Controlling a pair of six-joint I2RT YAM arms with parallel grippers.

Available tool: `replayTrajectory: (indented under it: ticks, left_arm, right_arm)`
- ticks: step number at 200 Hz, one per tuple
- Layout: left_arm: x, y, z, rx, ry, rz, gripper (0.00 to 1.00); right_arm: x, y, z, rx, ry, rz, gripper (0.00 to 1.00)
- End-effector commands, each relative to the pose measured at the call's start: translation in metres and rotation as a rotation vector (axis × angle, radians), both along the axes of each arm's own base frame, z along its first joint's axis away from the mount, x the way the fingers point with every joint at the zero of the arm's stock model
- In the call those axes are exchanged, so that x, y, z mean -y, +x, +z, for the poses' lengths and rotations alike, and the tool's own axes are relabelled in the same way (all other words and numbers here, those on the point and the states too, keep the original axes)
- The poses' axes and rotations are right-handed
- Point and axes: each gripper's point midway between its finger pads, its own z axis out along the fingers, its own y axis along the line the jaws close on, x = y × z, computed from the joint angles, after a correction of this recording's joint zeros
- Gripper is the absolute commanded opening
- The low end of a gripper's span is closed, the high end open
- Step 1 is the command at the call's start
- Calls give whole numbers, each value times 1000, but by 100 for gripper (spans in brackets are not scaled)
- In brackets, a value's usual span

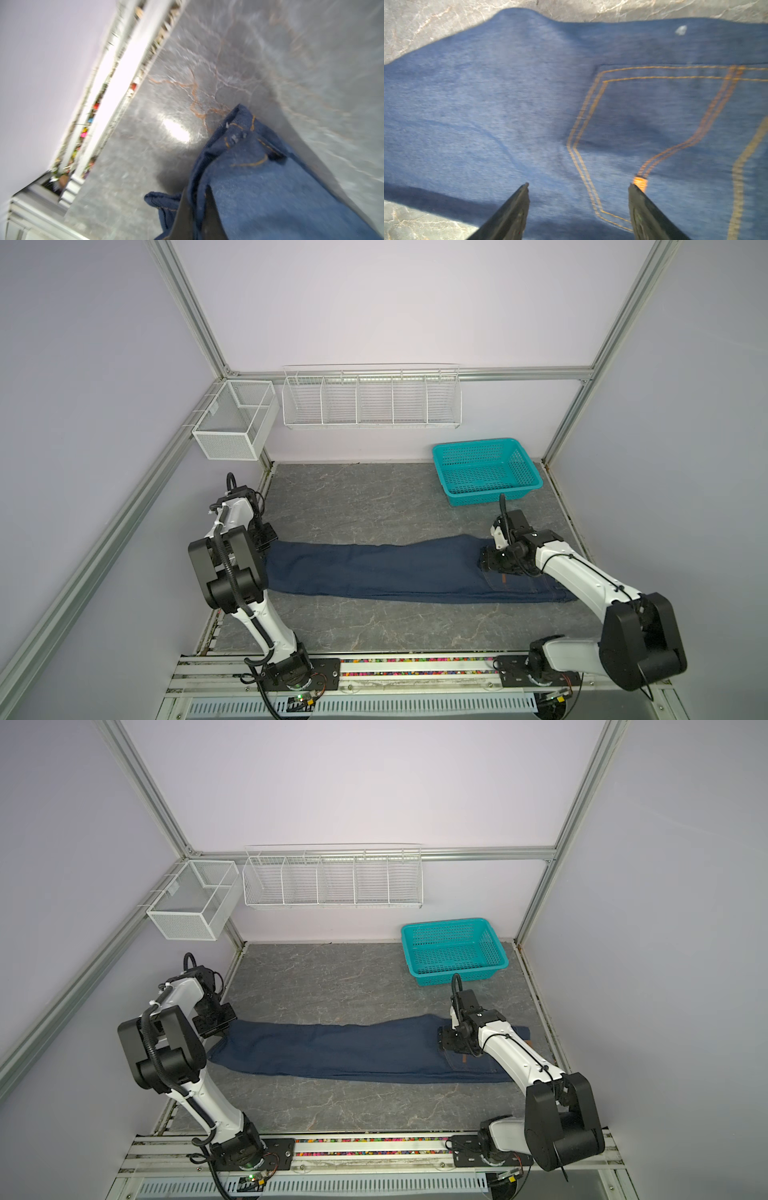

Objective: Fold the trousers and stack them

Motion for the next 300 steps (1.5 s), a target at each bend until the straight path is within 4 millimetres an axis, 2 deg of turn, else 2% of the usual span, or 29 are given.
replayTrajectory:
  ticks: [1, 24, 27, 52, 103, 120, 157, 190, 215, 222, 228, 263, 282, 300]
  left_arm:
    - [7, -11, 43, 34, 6, 61, 0]
    - [40, -16, 64, 64, -62, 61, 0]
    - [54, -14, 67, 66, -70, 29, 0]
    - [98, -18, 92, 130, -172, 24, 0]
    - [211, -22, 138, 265, -403, -52, 0]
    - [254, -22, 149, 290, -489, -87, 0]
    - [326, -18, 163, 313, -581, -159, 0]
    - [389, -17, 155, 283, -667, -225, 0]
    - [424, -26, 142, 235, -684, -284, 0]
    - [432, -29, 138, 220, -682, -299, 0]
    - [437, -30, 135, 214, -677, -310, 0]
    - [466, -27, 119, 204, -685, -341, 0]
    - [483, -32, 100, 162, -684, -365, 0]
    - [493, -30, 83, 156, -684, -365, 0]
  right_arm:
    - [-5, 8, 6, 23, 32, 3, 77]
    - [-8, 9, 7, 28, 46, 6, 77]
    - [-8, 9, 8, 30, 48, 6, 77]
    - [-6, 8, 9, 38, 45, 8, 77]
    - [-3, 7, 7, 53, 53, -2, 77]
    - [-2, 6, 5, 59, 56, -8, 77]
    - [4, 2, 6, 81, 58, -24, 77]
    - [10, -4, 7, 104, 61, -46, 77]
    - [13, -7, 8, 118, 55, -48, 77]
    - [13, -8, 9, 124, 57, -48, 77]
    - [21, -5, 9, 128, 55, -76, 77]
    - [22, -5, 11, 142, 62, -87, 77]
    - [23, -5, 13, 148, 57, -87, 77]
    - [23, -5, 13, 148, 56, -84, 77]
